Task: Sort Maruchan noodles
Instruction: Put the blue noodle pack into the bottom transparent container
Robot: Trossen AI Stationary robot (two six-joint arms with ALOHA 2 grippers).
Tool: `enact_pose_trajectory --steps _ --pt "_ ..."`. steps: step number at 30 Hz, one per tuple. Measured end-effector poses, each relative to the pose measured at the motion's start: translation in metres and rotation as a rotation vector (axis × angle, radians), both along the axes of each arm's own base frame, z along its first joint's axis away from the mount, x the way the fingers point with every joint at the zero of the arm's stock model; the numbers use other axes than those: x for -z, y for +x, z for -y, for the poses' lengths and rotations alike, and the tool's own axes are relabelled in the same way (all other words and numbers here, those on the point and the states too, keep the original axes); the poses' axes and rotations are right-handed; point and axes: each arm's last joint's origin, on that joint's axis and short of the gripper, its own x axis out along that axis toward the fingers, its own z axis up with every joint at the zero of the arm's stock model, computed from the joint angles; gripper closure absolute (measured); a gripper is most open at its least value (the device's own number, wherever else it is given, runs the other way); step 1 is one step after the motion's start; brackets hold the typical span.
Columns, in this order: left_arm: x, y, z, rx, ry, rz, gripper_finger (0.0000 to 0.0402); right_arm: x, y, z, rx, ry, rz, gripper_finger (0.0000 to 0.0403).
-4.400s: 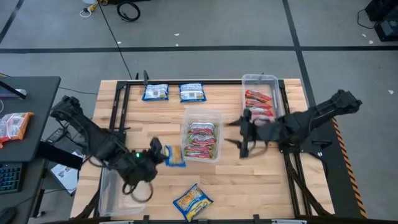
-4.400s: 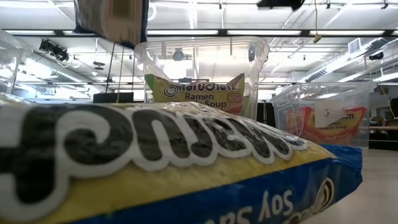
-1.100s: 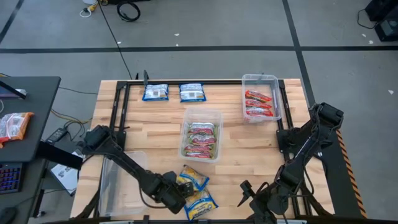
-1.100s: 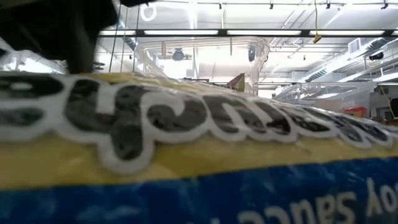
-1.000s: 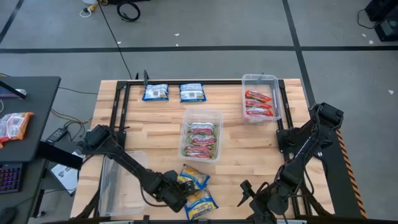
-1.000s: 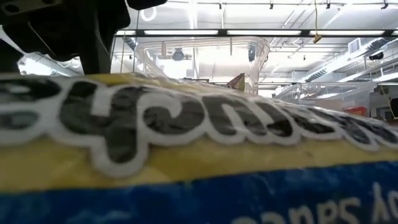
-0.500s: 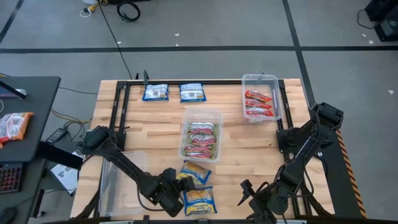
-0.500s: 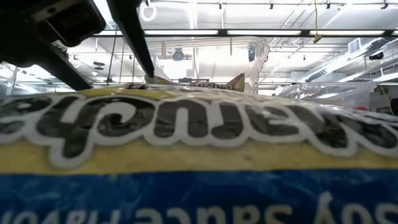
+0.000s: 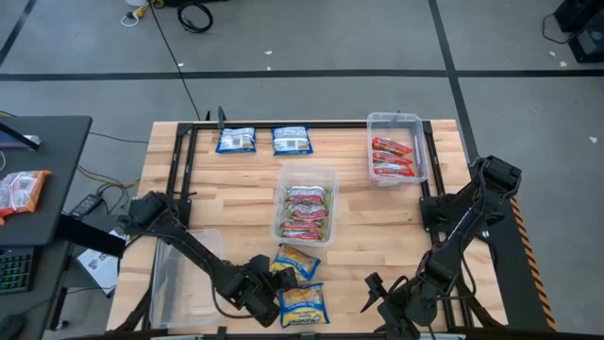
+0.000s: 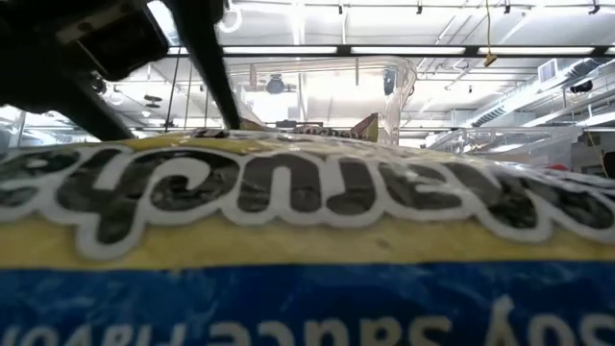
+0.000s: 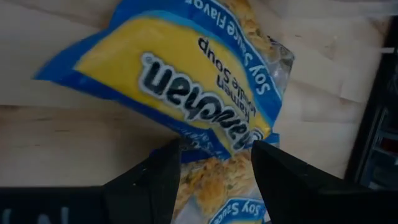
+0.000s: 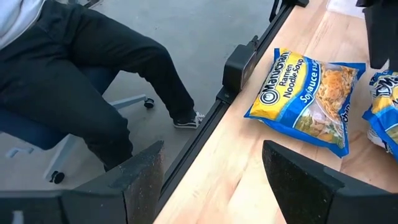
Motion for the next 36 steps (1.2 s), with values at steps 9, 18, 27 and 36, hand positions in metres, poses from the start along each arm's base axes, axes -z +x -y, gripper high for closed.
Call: enact_pose_trajectory --steps 9,18,27,36 --pt "0.011 0.009 -0.022 -0.039 0.041 -0.096 0.0203 0.0 -0.001 -0.001 0.023 0.031 -0.024 0.0131" --pt "0.013 0.009 -0.026 0.071 0.106 -0.163 0.0238 0.001 -0.008 -0.005 -0.002 0.023 -0.029 0.0131" --pt "0.005 0.005 -0.023 0.272 0.17 -0.211 0.0389 0.001 -0.008 -0.005 -0.004 0.019 -0.03 0.0131" --pt "-0.067 -0.028 -0.03 0.585 0.446 -0.148 0.0396 0.0 0.004 0.004 0.051 -0.001 0.001 0.0131"
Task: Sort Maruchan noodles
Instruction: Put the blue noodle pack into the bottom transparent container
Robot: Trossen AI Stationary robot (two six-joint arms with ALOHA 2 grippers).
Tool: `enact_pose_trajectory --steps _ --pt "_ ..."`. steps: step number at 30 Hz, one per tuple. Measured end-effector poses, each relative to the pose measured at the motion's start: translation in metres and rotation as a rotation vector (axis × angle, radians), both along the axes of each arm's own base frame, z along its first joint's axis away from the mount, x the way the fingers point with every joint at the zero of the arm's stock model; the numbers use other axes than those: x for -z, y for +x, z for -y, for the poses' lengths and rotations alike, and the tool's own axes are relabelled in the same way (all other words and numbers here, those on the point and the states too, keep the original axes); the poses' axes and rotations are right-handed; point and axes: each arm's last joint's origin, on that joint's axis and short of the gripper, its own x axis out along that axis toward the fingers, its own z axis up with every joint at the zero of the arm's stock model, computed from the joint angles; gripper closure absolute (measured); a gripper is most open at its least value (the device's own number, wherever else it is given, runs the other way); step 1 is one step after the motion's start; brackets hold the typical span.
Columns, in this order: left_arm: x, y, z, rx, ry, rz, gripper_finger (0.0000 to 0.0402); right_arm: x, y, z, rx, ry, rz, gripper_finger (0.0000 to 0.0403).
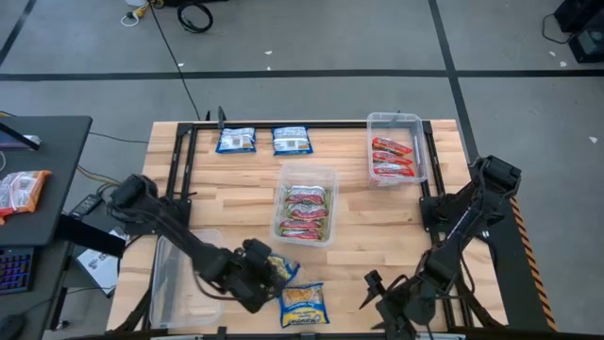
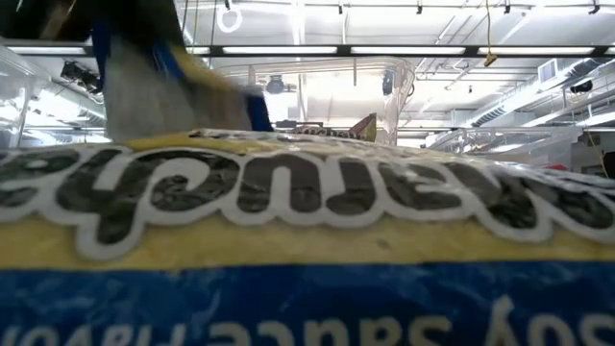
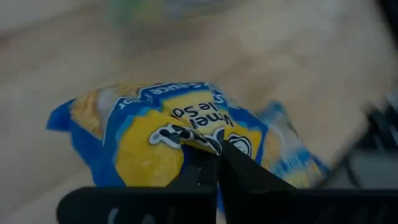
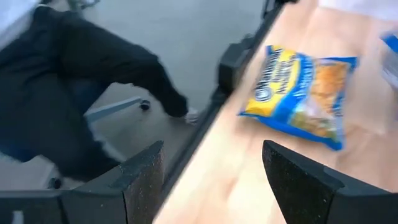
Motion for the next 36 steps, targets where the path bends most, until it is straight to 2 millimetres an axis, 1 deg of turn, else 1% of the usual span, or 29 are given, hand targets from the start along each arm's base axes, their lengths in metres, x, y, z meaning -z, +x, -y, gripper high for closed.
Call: enact_pose_trajectory --steps 3,6,11,13,16,18,24,27,29,32,34,36 --pt "-0.026 -0.014 0.005 0.244 0.096 0.051 0.0396 0.0 0.009 0.008 0.04 -0.029 0.025 0.0131" --pt "-0.051 -0.029 0.008 0.446 0.172 0.108 0.0396 -0.001 0.021 0.017 0.073 -0.047 0.046 0.0131" --pt "-0.083 -0.059 0.006 0.766 0.282 0.161 0.0396 -0.002 0.041 0.037 0.148 -0.044 0.047 0.0131" --pt "-0.092 -0.072 0.004 0.885 0.289 0.156 0.0396 -0.001 0.049 0.045 0.188 -0.035 0.04 0.0131" --pt "-0.103 -0.093 -0.005 1.012 0.219 0.105 0.0396 -0.001 0.059 0.058 0.259 -0.007 0.027 0.0131" --pt "-0.108 -0.108 -0.013 1.035 0.128 0.042 0.0396 -0.001 0.064 0.065 0.299 0.009 0.02 0.0131" --pt "-0.123 -0.153 -0.041 1.001 -0.209 -0.202 0.0396 -0.002 0.081 0.089 0.393 0.02 0.019 0.0131" --pt "-0.127 -0.172 -0.055 0.957 -0.293 -0.323 0.0396 -0.003 0.088 0.1 0.447 0.051 0.025 0.0131" --pt "-0.128 -0.182 -0.063 0.945 -0.281 -0.386 0.0396 -0.004 0.092 0.106 0.478 0.08 0.03 0.0131" --pt "-0.125 -0.191 -0.07 0.974 -0.165 -0.443 0.0396 -0.006 0.097 0.112 0.504 0.099 0.05 0.0131" --pt "-0.122 -0.191 -0.069 1.028 -0.057 -0.433 0.0397 -0.007 0.099 0.116 0.52 0.103 0.061 0.0131" --pt "-0.119 -0.186 -0.065 1.093 0.052 -0.403 0.0397 -0.007 0.101 0.12 0.535 0.099 0.063 0.0131"
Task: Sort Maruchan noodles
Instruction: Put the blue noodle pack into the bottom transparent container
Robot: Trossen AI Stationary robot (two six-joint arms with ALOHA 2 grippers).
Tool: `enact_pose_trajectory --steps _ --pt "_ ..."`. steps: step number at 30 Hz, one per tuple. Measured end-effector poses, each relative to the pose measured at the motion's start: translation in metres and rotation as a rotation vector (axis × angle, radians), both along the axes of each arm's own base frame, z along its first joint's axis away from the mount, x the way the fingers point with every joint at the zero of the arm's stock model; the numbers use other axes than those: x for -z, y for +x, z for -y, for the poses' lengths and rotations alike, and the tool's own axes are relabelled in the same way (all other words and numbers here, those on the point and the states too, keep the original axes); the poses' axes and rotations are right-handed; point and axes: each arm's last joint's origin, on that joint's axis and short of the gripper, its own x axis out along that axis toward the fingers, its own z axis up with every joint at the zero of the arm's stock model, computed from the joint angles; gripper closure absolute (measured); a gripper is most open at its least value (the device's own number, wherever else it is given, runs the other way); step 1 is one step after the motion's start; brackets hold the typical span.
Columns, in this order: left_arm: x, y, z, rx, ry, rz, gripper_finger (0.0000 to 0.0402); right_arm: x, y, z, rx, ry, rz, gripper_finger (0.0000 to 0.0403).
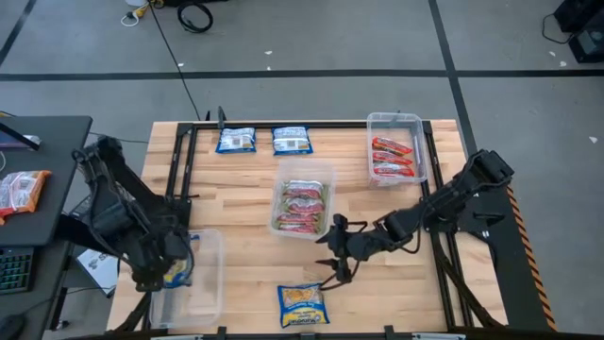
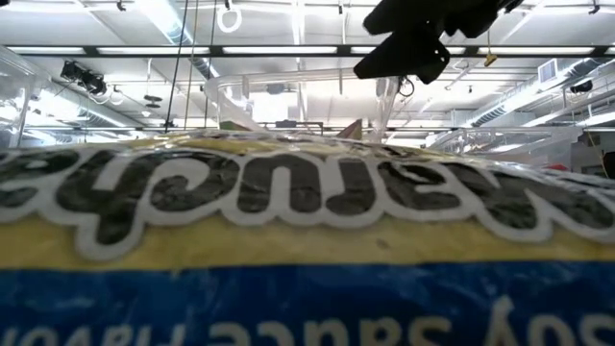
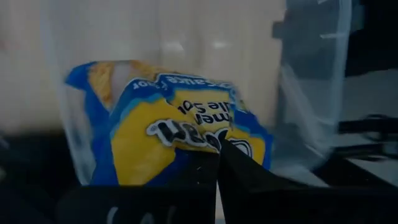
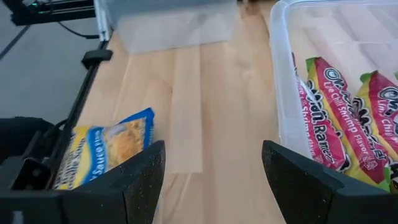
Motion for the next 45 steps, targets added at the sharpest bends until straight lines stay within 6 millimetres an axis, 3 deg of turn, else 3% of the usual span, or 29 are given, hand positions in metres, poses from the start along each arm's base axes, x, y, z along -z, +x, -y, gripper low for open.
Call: enact_pose_trajectory --steps 8,16,19,23,33,40,45 --pt "0.025 0.02 0.028 0.35 0.128 -0.028 0.0397 0.0 0.004 0.01 0.026 -0.018 0.001 0.0131" --pt "0.068 0.039 0.053 0.744 0.363 -0.22 0.0391 0.0 0.005 0.011 0.024 -0.026 0.002 0.0131" --pt "0.081 0.048 0.059 0.842 0.455 -0.21 0.0391 0.0 0.003 0.007 0.007 -0.023 0.0 0.0131" --pt "0.096 0.058 0.065 0.855 0.593 -0.209 0.039 0.001 0.001 0.004 -0.005 -0.029 -0.013 0.0131" --pt "0.123 0.068 0.074 0.749 0.704 -0.271 0.0389 0.004 -0.004 -0.005 -0.111 0.014 -0.06 0.0131" --pt "0.146 0.065 0.064 0.606 0.773 -0.354 0.0388 0.004 -0.012 -0.02 -0.251 0.073 -0.092 0.0133" --pt "0.151 0.064 0.06 0.552 0.795 -0.369 0.0388 0.005 -0.019 -0.032 -0.301 0.07 -0.101 0.0143"
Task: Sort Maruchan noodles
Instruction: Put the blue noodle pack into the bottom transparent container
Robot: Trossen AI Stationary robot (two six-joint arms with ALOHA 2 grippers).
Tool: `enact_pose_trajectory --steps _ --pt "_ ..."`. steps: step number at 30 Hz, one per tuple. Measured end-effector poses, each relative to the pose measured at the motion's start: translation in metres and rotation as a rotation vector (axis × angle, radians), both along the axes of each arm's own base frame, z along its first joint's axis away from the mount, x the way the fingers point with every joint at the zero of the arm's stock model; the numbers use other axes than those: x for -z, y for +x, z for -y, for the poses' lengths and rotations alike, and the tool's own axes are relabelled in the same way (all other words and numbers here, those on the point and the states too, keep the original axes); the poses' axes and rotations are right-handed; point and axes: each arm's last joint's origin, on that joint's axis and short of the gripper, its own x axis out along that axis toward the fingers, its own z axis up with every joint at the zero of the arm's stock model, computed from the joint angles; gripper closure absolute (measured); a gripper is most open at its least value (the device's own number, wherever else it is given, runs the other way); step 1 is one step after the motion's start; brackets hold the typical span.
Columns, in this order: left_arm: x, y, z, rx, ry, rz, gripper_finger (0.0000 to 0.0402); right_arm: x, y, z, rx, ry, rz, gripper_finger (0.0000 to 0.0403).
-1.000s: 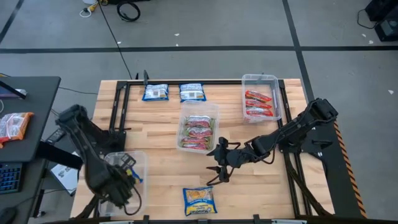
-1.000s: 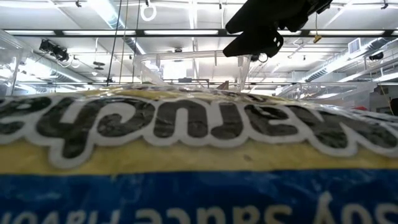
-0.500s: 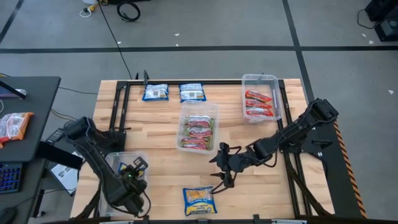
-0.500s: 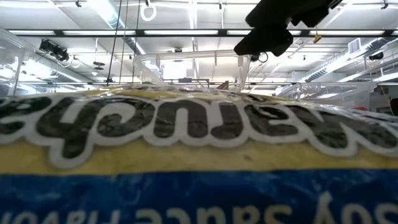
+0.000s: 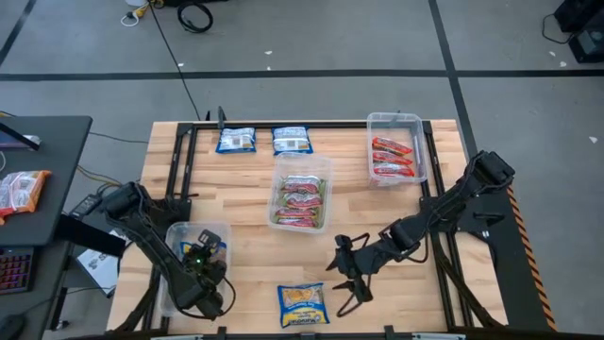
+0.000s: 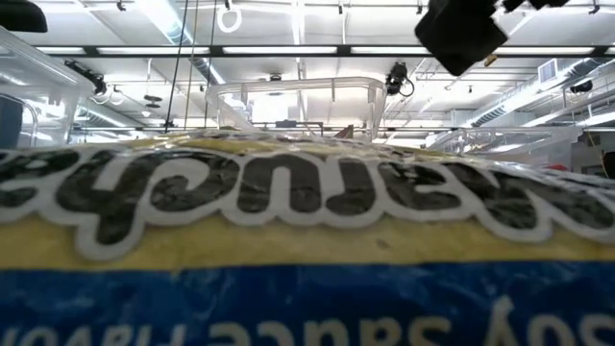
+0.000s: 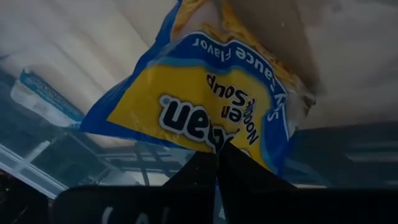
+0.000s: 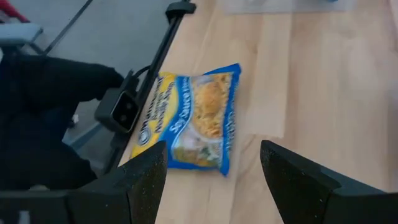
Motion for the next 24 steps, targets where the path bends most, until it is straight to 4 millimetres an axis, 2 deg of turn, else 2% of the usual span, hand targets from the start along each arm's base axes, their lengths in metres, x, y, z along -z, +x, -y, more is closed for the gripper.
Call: enact_pose_trajectory --steps 12,24 --pt "0.0 0.001 -0.001 0.012 0.004 0.001 0.0377 0.0 -0.005 -0.009 -0.017 0.015 -0.007 0.0151" --pt "0.0 0.001 -0.001 0.039 -0.003 -0.02 0.0288 0.0 -0.009 -0.013 -0.025 0.027 -0.012 0.0151"
